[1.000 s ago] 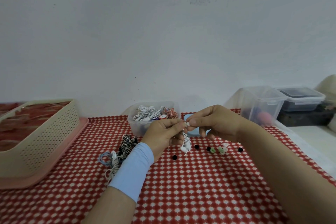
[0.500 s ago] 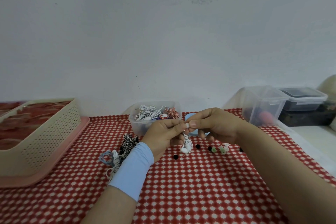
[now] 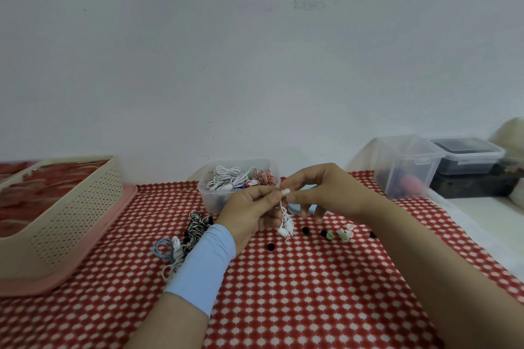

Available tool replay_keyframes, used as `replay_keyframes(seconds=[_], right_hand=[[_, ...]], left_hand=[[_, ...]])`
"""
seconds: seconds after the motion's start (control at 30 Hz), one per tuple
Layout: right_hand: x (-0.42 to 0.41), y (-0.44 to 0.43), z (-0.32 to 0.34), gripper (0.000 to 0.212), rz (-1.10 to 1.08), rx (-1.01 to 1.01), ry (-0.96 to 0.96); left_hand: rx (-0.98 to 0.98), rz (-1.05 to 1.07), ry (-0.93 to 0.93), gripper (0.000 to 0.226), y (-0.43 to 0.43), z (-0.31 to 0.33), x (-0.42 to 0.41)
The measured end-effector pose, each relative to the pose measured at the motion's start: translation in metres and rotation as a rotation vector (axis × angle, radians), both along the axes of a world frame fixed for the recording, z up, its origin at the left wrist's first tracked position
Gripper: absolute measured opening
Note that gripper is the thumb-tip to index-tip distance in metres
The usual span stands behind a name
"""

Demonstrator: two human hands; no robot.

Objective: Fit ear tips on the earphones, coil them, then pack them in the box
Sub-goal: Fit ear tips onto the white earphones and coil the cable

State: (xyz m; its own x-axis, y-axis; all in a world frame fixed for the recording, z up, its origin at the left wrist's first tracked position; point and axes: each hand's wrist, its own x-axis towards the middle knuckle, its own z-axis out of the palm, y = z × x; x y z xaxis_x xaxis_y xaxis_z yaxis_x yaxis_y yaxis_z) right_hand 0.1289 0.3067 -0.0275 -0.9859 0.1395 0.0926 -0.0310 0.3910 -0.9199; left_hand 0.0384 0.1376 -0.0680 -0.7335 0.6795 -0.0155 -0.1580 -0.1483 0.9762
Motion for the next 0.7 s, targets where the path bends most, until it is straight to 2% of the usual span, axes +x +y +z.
replay_keyframes(seconds=[0.17, 0.47, 0.7], right_hand=[[-0.0062, -0.0023, -0.005, 0.008, -0.085, 0.081, 0.08], [-0.0045, -0.0044, -0.0031, 0.012, -0.089, 0.155, 0.092], [0.0037, -0.0002, 0.0041, 0.021, 0.003, -0.189, -0.072]], left_hand=[[-0.025, 0.03, 0.03, 0.012, 0.0017, 0.0003, 0.0021], [-0.029, 0.045, 0.044, 0.009, 0.0004, 0.0029, 0.0039], [0.021, -0.017, 0.077, 0.013, -0.004, 0.0083, 0.0025]])
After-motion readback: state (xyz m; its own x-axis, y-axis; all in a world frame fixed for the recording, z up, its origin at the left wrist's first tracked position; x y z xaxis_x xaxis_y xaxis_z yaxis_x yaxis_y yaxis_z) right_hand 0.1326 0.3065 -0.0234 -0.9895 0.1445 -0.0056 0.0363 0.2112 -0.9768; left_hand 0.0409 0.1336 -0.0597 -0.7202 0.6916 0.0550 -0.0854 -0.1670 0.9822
